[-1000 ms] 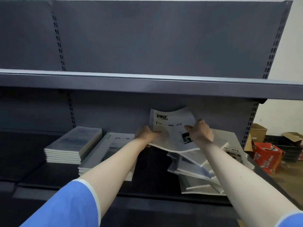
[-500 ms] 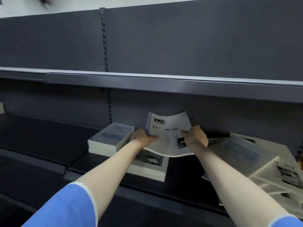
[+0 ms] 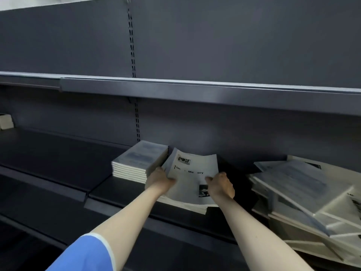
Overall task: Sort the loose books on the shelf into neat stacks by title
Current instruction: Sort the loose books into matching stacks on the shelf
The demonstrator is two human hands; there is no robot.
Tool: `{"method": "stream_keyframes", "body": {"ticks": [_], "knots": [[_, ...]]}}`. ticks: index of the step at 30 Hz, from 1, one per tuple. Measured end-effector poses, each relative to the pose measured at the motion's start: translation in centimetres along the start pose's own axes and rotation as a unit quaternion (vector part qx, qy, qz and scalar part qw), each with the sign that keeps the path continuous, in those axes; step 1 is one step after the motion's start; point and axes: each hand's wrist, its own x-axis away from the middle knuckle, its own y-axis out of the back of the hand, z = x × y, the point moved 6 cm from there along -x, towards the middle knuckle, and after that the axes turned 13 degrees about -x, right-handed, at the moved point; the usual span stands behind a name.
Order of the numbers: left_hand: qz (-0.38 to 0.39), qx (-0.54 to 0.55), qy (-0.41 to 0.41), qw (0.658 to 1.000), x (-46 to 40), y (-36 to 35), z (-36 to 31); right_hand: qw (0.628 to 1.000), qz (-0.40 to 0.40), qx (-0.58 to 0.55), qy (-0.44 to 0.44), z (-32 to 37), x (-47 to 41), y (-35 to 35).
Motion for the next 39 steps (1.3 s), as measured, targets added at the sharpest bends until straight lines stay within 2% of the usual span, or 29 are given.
{"method": "stream_keyframes", "body": {"ticks": [2,9,13,18,24,39], "knots": [[-0.008,-0.014,0.008,1.000,-0.3,-0.3,0.4,1.000,-0.005,-0.006,-0.012,-0.5,-0.1,-0.5],[-0.078,-0.160,0.002,0.984,-0.8,-0.4,0.6,1.000,-0.014,0.019,-0.002,-0.9,-0.8,-2.0],[-0.059,-0.142,-0.017,0.988,-1.5,-1.1,0.8,0.995,-0.015,0.098,0.029,-0.4,-0.9,-3.2],[-0.040,-0.191,-0.008,0.981,-2.6,-1.3,0.8,0.997,-0.025,0.070,0.029,0.2,-0.5,-4.3],[-0.063,-0.243,-0.024,0.968,-3.6,-1.6,0.4,0.997,0.019,0.075,0.025,1.0,-1.0,-5.2],[-0.071,-0.223,-0.006,0.972,-4.5,-1.5,0.6,0.992,0.052,0.107,0.029,1.4,-1.0,-5.0]]}}
